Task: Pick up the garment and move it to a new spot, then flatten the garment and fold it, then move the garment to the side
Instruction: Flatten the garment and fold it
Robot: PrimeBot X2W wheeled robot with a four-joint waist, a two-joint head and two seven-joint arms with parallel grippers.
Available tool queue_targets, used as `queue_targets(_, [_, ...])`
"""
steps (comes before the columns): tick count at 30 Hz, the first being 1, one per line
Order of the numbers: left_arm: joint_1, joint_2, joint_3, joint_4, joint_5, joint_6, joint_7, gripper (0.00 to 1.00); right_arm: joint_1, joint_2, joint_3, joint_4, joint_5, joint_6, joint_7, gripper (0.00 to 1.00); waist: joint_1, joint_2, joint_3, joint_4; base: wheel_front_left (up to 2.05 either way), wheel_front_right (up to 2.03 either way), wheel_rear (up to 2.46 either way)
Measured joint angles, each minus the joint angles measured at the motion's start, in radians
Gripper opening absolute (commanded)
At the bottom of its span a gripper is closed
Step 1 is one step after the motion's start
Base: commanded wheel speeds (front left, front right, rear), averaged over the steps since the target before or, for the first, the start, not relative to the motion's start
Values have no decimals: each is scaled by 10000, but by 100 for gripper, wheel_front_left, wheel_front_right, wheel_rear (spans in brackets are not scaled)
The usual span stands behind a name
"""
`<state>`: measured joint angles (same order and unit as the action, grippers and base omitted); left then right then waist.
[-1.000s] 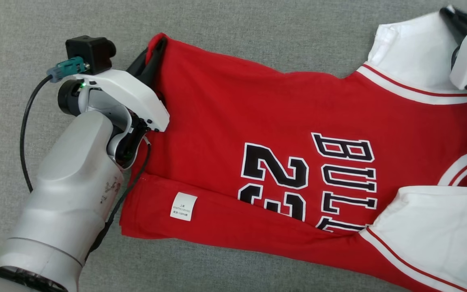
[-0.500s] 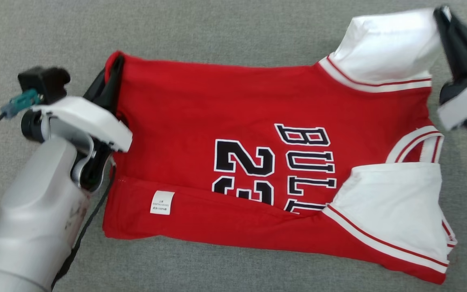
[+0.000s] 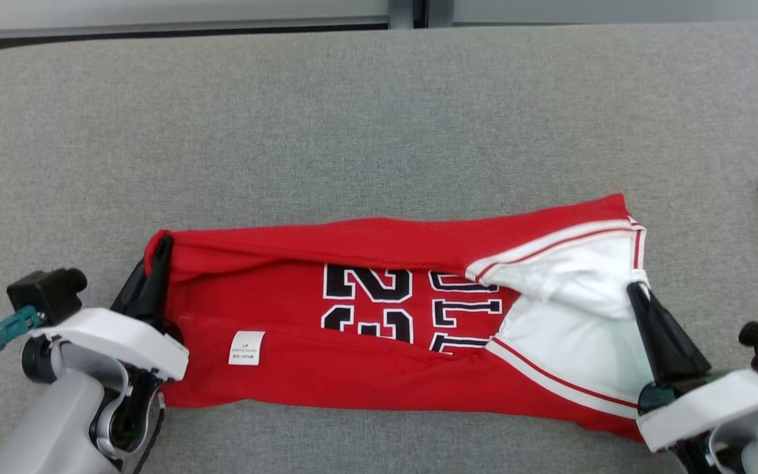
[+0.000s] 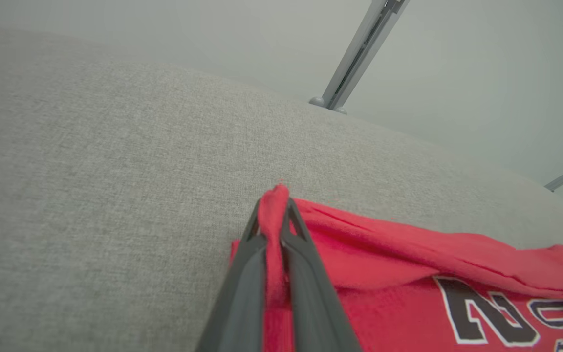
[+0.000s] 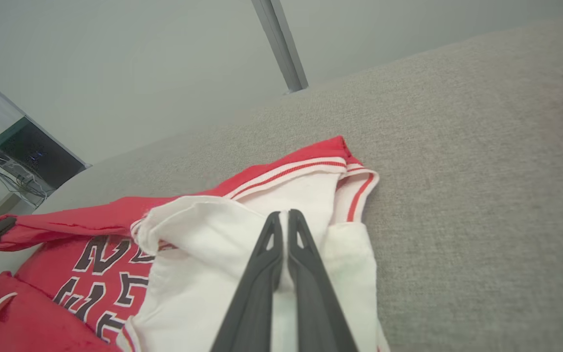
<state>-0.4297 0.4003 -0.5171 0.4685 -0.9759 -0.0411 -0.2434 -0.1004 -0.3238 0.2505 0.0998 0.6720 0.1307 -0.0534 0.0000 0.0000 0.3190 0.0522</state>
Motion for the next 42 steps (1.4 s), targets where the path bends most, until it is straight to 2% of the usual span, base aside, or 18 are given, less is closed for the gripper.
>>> queue_targets(5, [709, 378, 125, -1112, -29, 497, 107, 0, 1001, 493, -750, -533, -297, 0, 36, 0, 0, 0, -259, -94, 0, 0, 0])
queue_targets(9, [1413, 583, 121, -1653, -199, 897, 426, 0, 1501, 765, -702, -800, -508, 0, 476, 0, 0, 0, -345, -243, 0, 0, 0])
queue_targets(10, [1546, 610, 128, -1730, -249, 989, 508, 5, 1580, 805, -660, -813, -562, 0, 550, 0, 0, 0, -355, -270, 0, 0, 0])
queue_targets(11, [1685, 652, 123, -1778, -270, 1095, 583, 57, 1637, 861, -713, -796, -671, 0, 550, 2, 0, 0, -362, -303, 0, 0, 0])
queue_targets(12, [1832, 679, 136, -1835, -280, 1208, 569, 100, 1683, 888, -736, -748, -838, 0, 612, 40, 0, 0, -367, -338, 0, 0, 0])
queue_targets(13, [1969, 704, 105, -1910, -278, 1252, 587, 100, 1727, 909, -734, -719, -982, 0, 650, 63, 0, 0, -375, -370, 0, 0, 0])
queue_targets(14, [2093, 748, 59, -1975, -249, 1312, 583, 100, 1732, 993, -744, -732, -1122, 0, 581, 100, 0, 0, -382, -410, 0, 0, 0])
queue_targets(16, [2308, 792, 138, -2178, 4, 1559, 265, 100, 1679, 1087, -874, -826, -1651, 0, 228, 100, 0, 0, -404, -485, 0, 0, 0])
queue_targets(20, [2672, 871, 566, -2803, 1204, 2458, -138, 100, 1465, 1306, -1616, -1189, -3043, -2, -522, 100, 0, 0, -549, -577, 0, 0, 0])
queue_targets(24, [3072, 487, 1536, -4125, 2638, 2949, -182, 100, 1406, 1638, -2056, -1672, -3939, 2, -711, 100, 0, 0, -808, -592, 0, 0, 0])
queue_targets(28, [3695, 52, 2125, -5114, 3607, 2974, -199, 100, 1414, 1781, -2257, -2050, -4399, 2, -587, 100, 0, 0, -1161, -616, 0, 0, 0])
queue_targets(32, [4244, -90, 2353, -5524, 4126, 2970, -199, 100, 1641, 1827, -2240, -2196, -4466, 2, -424, 100, 0, 0, -1547, -670, 0, 0, 0])
queue_targets(42, [4852, -343, 2359, -5572, 4395, 2932, -199, 100, 1939, 1843, -2211, -2431, -4357, 2, -259, 100, 0, 0, -1727, -746, 0, 0, 0])
